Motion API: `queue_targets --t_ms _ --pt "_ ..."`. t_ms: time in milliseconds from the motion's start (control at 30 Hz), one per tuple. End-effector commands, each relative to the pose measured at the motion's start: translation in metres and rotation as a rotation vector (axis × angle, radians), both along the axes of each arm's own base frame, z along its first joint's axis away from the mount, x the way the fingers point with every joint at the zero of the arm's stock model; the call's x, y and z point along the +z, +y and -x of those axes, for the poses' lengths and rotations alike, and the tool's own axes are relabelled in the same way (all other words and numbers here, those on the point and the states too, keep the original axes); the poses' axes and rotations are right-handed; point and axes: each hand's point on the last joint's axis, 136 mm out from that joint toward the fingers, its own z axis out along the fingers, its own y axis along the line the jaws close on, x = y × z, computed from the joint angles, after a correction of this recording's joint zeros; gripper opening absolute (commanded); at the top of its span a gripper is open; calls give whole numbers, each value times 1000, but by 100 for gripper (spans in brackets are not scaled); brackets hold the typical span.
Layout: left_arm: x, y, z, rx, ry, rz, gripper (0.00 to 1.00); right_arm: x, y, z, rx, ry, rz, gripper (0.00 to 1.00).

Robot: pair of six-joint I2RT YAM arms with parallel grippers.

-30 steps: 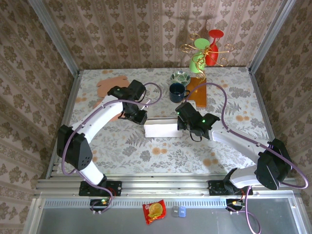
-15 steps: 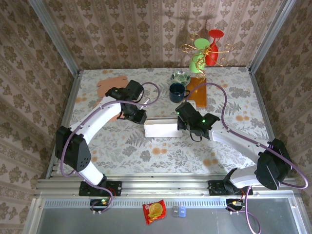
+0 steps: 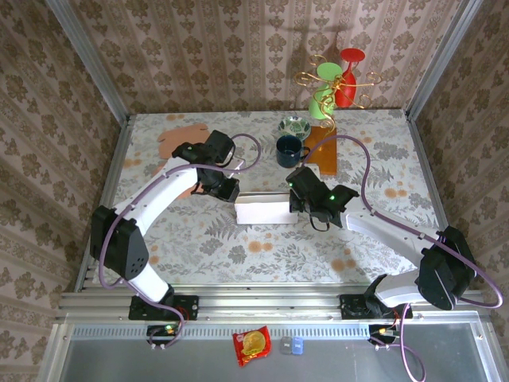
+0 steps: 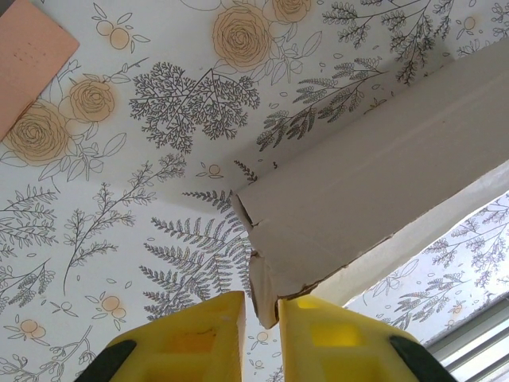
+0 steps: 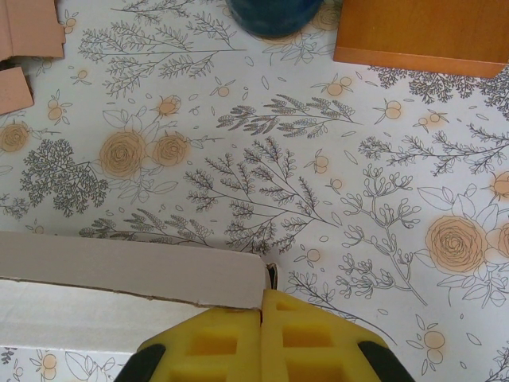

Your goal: Fold the paper box

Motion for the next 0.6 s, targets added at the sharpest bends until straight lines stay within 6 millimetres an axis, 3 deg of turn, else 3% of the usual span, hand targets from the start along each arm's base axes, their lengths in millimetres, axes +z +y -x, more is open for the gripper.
queue_targets --t_ms 0,267,567 --pt "-7 3 5 -4 30 -15 19 -34 -7 26 13 149 62 0" --pt "-9 3 5 -10 31 -24 18 -34 -7 25 13 149 63 0" --pt "-8 2 6 -9 32 -18 9 -34 -7 25 13 147 63 0"
